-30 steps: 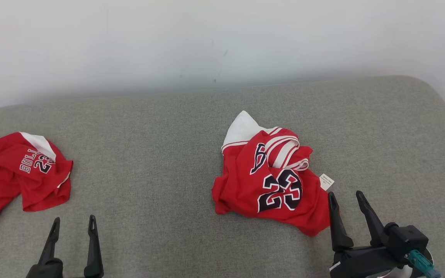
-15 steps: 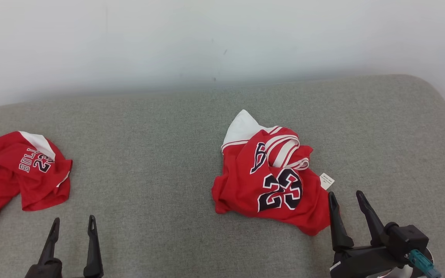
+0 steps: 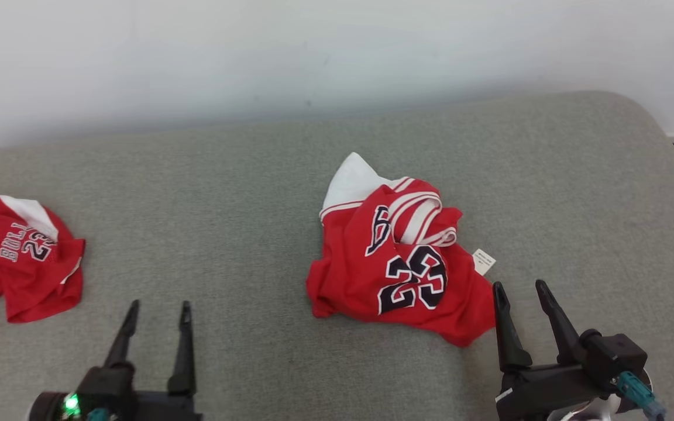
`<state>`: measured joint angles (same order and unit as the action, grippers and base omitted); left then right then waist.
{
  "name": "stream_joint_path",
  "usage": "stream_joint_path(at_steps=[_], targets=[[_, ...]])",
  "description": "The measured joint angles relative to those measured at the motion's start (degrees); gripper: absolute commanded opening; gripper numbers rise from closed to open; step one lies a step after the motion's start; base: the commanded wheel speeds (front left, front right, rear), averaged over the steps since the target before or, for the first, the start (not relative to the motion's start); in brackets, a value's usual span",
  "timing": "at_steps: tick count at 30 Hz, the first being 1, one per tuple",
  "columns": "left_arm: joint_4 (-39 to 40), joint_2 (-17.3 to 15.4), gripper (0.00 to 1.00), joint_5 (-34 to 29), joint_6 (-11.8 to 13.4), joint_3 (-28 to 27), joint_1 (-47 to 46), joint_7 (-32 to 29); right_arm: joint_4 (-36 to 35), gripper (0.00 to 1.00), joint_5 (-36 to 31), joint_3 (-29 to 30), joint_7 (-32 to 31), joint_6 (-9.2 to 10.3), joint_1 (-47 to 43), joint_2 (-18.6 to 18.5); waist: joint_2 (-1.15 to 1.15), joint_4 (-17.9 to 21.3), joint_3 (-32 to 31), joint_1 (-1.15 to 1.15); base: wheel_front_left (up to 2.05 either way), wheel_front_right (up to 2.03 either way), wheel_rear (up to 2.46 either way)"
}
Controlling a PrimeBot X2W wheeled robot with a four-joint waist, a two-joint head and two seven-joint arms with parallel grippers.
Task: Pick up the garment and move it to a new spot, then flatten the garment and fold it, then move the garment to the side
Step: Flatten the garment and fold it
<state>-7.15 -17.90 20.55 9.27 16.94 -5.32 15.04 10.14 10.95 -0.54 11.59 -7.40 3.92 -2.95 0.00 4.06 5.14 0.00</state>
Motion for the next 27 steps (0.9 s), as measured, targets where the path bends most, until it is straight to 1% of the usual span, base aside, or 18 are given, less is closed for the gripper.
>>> stream_joint_path(at_steps=[7,13,16,20,21,22,23,27], targets=[[-7.03,2.75,1.0,-0.21,-5.27,5.38,-5.96,-0.24,0.47,1.0,0.67,0.3,0.83,0.0,1.51,0.0,0.0,2.84,2.45,0.0,0.0,0.0,0.0],[-13.5,5.04,1.0,-1.21,-9.07,9.83,-9.68,-0.42,1.52,1.0,1.82,0.45,1.86,0.0,3.09,-0.02,0.0,5.64,5.21,0.0,0.0,0.0,0.0],[-16.72,6.19,1.0,-1.35,-10.36,11.02,-11.29,-0.41,2.09,1.0,2.18,0.22,2.18,0.0,3.86,-0.01,0.0,7.21,6.42,0.0,0.0,0.0,0.0],[-20.36,7.26,1.0,-1.33,-10.78,11.13,-13.38,-0.22,2.72,1.0,2.44,0.03,2.67,0.0,4.39,-0.01,0.0,9.26,7.62,-0.01,0.0,0.0,0.0],[-20.98,7.45,0.55,-1.33,-10.77,10.9,-13.91,-0.16,2.91,1.0,2.44,0.13,2.76,0.0,4.39,-0.01,0.0,9.71,7.84,-0.01,0.0,0.0,0.0],[-21.69,7.55,0.2,-1.32,-10.78,10.7,-14.43,-0.16,3.05,1.0,2.44,0.25,2.82,0.0,4.39,-0.02,0.0,10.12,8.04,-0.01,0.0,0.0,0.0],[-22.34,7.61,0.0,-1.29,-10.8,10.46,-14.86,-0.15,3.22,1.0,2.44,0.37,2.92,0.0,4.41,-0.03,0.0,10.46,8.2,-0.01,0.0,0.0,0.0],[-24.08,7.71,0.0,-1.37,-11.29,9.92,-15.99,0.0,3.7,1.0,2.42,0.76,3.14,0.0,4.42,-0.02,0.0,10.94,8.26,-0.01,0.0,0.0,0.0]])
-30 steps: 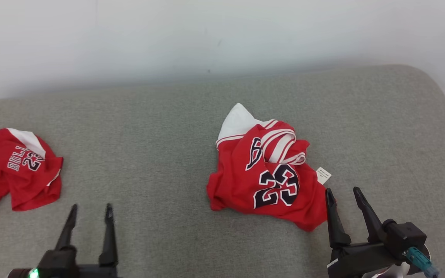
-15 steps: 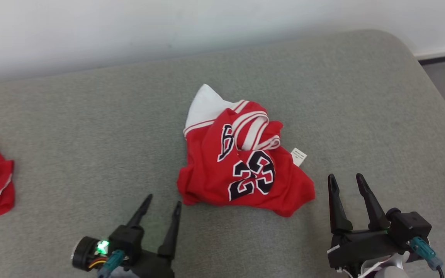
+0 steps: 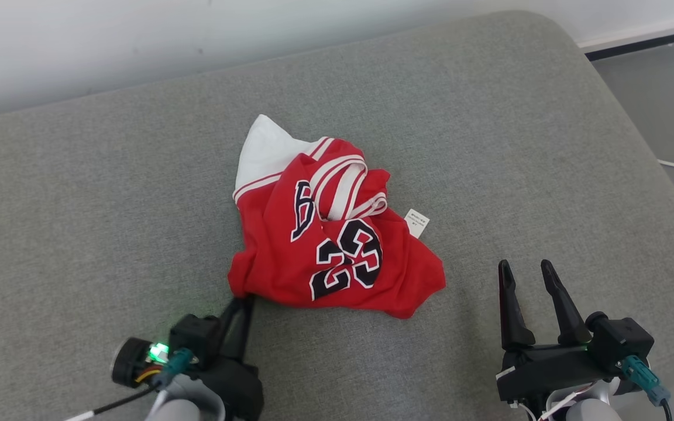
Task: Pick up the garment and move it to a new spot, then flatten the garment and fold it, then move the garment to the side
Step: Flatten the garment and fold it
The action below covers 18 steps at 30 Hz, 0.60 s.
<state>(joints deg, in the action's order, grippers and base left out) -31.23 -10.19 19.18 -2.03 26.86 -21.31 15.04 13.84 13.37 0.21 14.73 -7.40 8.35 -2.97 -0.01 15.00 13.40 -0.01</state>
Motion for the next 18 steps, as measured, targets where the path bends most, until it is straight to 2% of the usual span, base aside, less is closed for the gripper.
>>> stream_joint_path(at_steps=[3,5,10,16,18], targets=[[1.4,-0.87,0.0,-0.32,0.53,-2.1,-0.53,0.01,0.01,1.0,-0.08,0.24,0.03,0.0,-0.08,0.0,0.0,-0.6,-0.4,0.0,0.0,0.0,0.0],[3.08,-2.69,0.0,-1.18,0.87,-3.66,-1.07,0.0,0.0,1.0,-0.14,0.25,0.16,0.0,-0.19,0.0,0.0,-1.31,-0.75,0.0,0.0,0.0,0.0],[6.78,-9.84,0.0,-2.36,0.38,-6.67,-3.96,-0.23,0.26,1.0,-0.1,-0.04,0.19,0.0,-0.43,0.01,0.0,-3.16,-1.74,0.01,0.0,0.0,0.0],[12.21,-18.28,0.0,-3.37,-1.11,-8.98,-10.45,-5.83,0.81,1.0,0.7,-1.62,0.24,0.0,-0.23,0.02,0.0,-3.64,-2.57,0.01,0.0,0.0,0.0],[13.24,-19.98,0.0,-3.26,-1.62,-9.57,-12.01,-7.64,1.23,1.0,1.02,-1.93,0.24,0.0,-0.19,0.01,0.0,-3.11,-2.48,0.01,0.0,0.0,0.0]])
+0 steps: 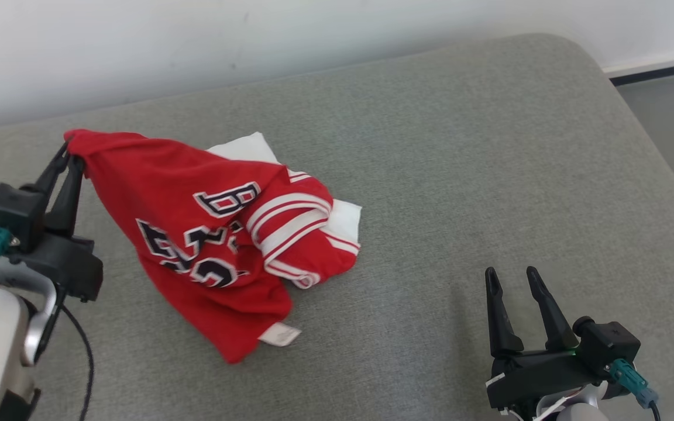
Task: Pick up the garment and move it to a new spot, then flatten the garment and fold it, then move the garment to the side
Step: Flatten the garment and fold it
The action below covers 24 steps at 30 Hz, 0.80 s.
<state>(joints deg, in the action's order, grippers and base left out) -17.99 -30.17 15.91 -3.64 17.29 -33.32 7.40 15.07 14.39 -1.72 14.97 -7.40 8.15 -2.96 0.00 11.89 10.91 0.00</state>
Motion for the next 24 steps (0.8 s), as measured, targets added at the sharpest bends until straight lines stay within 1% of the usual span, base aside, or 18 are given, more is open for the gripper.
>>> stream_joint_path(at_steps=[3,7,8,9,10,15,18,21,24], targets=[[-0.02,-1.25,0.0,0.47,-0.98,0.27,-1.38,-2.24,0.12,1.0,0.52,-0.23,0.01,0.0,0.01,0.0,0.0,1.1,0.34,0.0,0.0,0.0,0.0],[-1.15,-1.27,0.0,1.01,-1.48,0.89,-2.43,-3.18,0.09,1.0,0.74,-0.27,0.01,0.0,0.04,0.01,0.0,2.16,0.71,0.0,0.0,0.0,0.0],[-2.11,-1.15,0.33,1.02,-1.48,1.16,-2.57,-2.99,0.08,1.0,0.75,-0.16,0.01,0.0,0.03,-0.01,0.0,2.73,0.85,0.0,0.0,0.0,0.0],[-2.5,-0.9,0.96,1.04,-1.38,1.16,-2.58,-2.64,0.09,1.0,0.75,-0.1,0.01,0.0,-0.01,0.0,0.0,2.9,0.78,0.0,0.0,0.0,0.0],[-3.07,-0.65,1.0,1.2,-1.3,1.12,-2.6,-2.44,0.11,1.0,0.75,0.11,0.01,0.0,-0.09,0.01,0.0,2.98,0.62,0.0,0.0,0.0,0.0],[-3.82,-0.44,1.0,1.89,-0.46,0.85,-1.43,-1.09,0.12,1.0,0.57,1.13,0.02,0.0,-0.73,-0.01,0.0,2.36,-0.7,0.0,0.0,0.0,0.0],[-3.59,-0.38,1.0,2.67,0.51,0.12,1.63,-0.25,0.05,1.0,0.16,1.16,0.02,0.0,-1.18,0.0,0.0,1.19,-1.38,0.0,0.0,0.0,0.0],[-2.0,0.09,1.0,4.15,2.36,-1.19,4.89,1.48,-0.21,1.0,0.02,1.26,0.02,0.0,-1.33,0.0,0.0,-0.16,-1.93,0.0,0.0,0.0,0.0],[1.4,1.76,1.0,5.25,5.27,-2.97,8.55,4.44,-0.25,1.0,-0.32,1.38,0.02,0.0,-1.79,0.0,0.0,-1.69,-2.35,0.0,0.0,0.0,0.0]])
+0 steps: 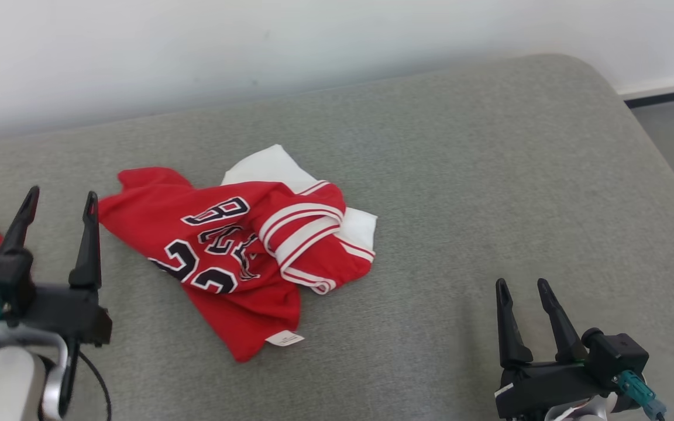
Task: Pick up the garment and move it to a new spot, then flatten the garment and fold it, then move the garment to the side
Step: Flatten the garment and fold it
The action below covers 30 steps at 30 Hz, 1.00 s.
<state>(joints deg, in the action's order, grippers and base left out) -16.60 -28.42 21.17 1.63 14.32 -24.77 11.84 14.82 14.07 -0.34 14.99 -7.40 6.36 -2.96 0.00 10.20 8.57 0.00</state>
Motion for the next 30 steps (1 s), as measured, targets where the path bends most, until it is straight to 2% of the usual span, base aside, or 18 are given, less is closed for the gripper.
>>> stream_joint_path(at_steps=[5,11,18,23,30], targets=[[6.66,2.94,1.0,0.53,4.23,-2.07,6.9,2.38,-0.23,1.0,-0.56,0.0,0.0,0.0,-0.42,0.0,0.0,-2.73,-0.42,0.0,0.0,0.0,0.0],[12.28,6.31,1.0,0.1,6.87,-3.44,14.07,3.07,-0.64,1.0,-0.85,-0.66,-0.09,0.0,-0.36,0.01,0.0,-5.81,-0.52,0.0,0.0,0.0,0.0],[14.38,10.83,1.0,-1.16,6.43,-4.34,20.72,3.2,-0.62,1.0,-0.47,-2.97,-0.89,0.0,-0.16,0.0,0.0,-8.87,-0.42,0.0,0.0,0.0,0.0],[13.79,13.12,1.0,-2.72,5.11,-4.52,21.03,3.21,-0.45,1.0,-0.81,-6.61,-2.89,0.0,2.05,0.01,0.0,-10.99,-0.6,0.0,0.0,0.0,0.0],[12.67,16.08,1.0,-4.58,2.76,-4.03,19.59,3.21,3.86,1.0,0.4,-12.24,-8.36,0.0,9.51,-0.1,0.0,-13.64,-0.29,0.0,0.0,0.0,0.0]])
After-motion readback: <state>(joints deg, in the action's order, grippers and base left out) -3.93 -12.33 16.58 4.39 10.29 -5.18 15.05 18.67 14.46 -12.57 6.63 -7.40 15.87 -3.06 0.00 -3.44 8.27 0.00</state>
